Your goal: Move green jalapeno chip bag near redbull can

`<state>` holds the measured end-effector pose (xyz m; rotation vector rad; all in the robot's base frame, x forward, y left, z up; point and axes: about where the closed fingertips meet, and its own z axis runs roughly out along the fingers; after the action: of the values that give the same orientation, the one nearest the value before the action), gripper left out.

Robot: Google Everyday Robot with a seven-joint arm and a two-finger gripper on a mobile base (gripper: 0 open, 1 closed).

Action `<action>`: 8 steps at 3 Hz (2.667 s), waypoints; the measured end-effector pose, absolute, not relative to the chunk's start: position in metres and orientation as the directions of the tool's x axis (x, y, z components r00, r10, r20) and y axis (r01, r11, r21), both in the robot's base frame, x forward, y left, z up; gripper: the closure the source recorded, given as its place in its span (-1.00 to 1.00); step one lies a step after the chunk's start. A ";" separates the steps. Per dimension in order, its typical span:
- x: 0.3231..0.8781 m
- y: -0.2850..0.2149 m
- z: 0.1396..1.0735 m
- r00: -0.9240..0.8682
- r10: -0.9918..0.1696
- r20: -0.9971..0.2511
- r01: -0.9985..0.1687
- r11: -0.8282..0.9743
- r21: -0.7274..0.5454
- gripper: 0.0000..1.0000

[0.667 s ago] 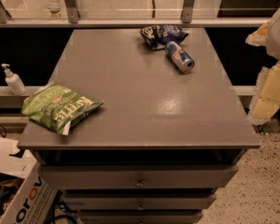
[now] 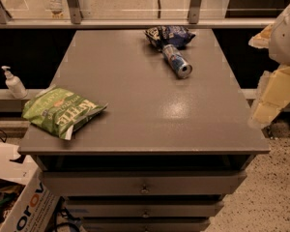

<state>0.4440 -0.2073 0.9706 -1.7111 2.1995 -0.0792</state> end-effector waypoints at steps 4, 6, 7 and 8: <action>0.448 -0.043 0.899 -0.124 -0.805 -0.580 -0.971 0.218 -0.096 -1.00; 0.450 0.031 0.882 -0.122 -0.700 -0.704 -0.980 0.196 -0.025 -1.00; 0.445 0.065 0.882 -0.113 -0.662 -0.741 -0.983 0.181 -0.012 -1.00; 0.445 0.068 0.883 -0.110 -0.658 -0.745 -0.983 0.182 -0.016 -1.00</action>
Offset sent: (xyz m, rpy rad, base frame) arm 0.0226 0.1248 -0.0704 0.3215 0.0275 0.1214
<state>0.4453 0.0679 0.8829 -1.5429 1.8413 0.6716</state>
